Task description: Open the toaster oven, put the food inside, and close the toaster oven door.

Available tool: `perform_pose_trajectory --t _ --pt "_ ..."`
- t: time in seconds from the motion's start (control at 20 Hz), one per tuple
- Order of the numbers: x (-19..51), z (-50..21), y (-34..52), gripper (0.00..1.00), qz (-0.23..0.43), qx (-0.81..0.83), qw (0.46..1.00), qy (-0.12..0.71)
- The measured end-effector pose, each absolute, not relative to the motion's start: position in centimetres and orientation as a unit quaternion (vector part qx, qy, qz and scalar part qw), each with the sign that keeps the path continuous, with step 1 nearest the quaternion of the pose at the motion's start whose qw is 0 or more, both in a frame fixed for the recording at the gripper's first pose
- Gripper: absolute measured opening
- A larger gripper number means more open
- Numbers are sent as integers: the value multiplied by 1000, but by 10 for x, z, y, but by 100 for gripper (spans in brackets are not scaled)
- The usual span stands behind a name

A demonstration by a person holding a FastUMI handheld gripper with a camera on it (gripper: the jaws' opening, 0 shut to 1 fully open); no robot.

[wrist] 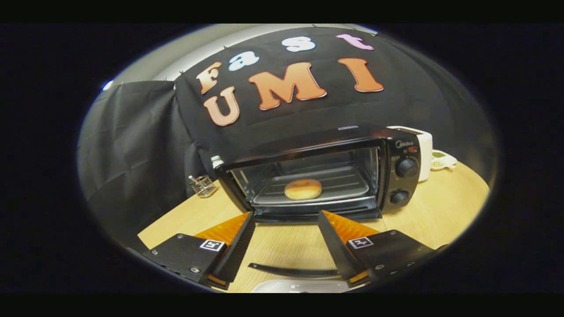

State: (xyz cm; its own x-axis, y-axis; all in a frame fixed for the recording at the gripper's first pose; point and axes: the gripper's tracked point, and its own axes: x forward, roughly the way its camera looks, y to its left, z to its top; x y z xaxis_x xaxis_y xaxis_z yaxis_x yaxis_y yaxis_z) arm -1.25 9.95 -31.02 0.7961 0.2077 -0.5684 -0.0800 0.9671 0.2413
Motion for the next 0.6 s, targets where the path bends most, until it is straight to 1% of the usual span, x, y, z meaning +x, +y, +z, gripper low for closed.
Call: perform_pose_trajectory --t 0.25,0.6 --pt "-58 -311 87 86 79 83 938 327" --pt "-102 -331 65 86 58 87 925 366"
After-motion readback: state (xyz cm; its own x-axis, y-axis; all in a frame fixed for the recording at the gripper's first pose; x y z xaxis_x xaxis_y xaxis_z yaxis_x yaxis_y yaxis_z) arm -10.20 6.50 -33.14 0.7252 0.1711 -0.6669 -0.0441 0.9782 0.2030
